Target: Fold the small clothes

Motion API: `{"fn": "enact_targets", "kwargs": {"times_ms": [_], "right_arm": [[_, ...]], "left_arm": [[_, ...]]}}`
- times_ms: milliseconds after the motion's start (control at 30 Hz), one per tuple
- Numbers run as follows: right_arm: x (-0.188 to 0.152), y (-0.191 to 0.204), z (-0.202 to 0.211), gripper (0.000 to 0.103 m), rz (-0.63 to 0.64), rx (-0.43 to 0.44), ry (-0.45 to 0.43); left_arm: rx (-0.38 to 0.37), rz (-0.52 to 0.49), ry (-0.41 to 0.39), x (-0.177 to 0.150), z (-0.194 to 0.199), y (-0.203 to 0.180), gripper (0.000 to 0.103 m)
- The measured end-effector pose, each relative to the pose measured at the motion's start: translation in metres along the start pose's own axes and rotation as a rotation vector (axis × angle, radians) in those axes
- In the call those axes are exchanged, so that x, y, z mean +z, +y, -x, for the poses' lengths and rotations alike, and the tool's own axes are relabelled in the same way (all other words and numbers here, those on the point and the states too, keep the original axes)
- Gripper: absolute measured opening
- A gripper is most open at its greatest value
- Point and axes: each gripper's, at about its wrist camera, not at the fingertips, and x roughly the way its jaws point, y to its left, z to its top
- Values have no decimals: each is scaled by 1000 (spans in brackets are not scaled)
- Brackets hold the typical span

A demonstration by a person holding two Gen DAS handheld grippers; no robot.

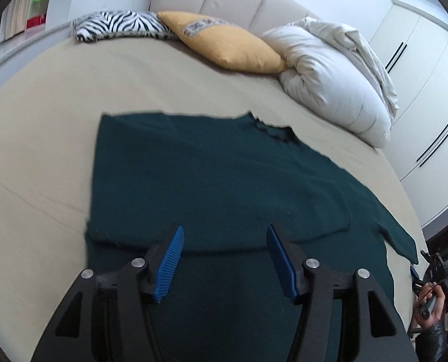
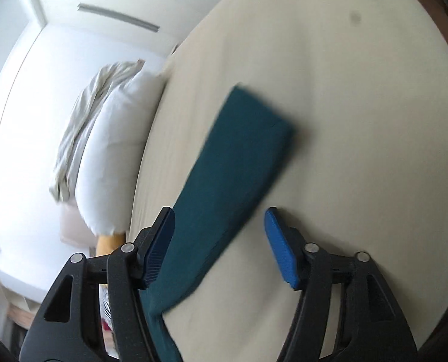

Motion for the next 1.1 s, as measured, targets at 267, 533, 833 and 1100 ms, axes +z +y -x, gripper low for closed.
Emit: {"fn": "enact_targets", "kwargs": {"times_ms": [267, 533, 833, 1100], "right_arm": [[51, -1, -51, 33, -1, 35, -7], [12, 118, -72, 8, 406, -56, 50], [-248, 286, -128, 8, 1026, 125, 348], [-370, 223, -154, 27, 1117, 42, 549]], "left_arm": [[-28, 21, 59, -18, -14, -14, 60], [-109, 100, 47, -9, -6, 0, 60], [-185, 174, 49, -6, 1, 18, 61], [-234, 154, 113, 1, -25, -9, 69]]}}
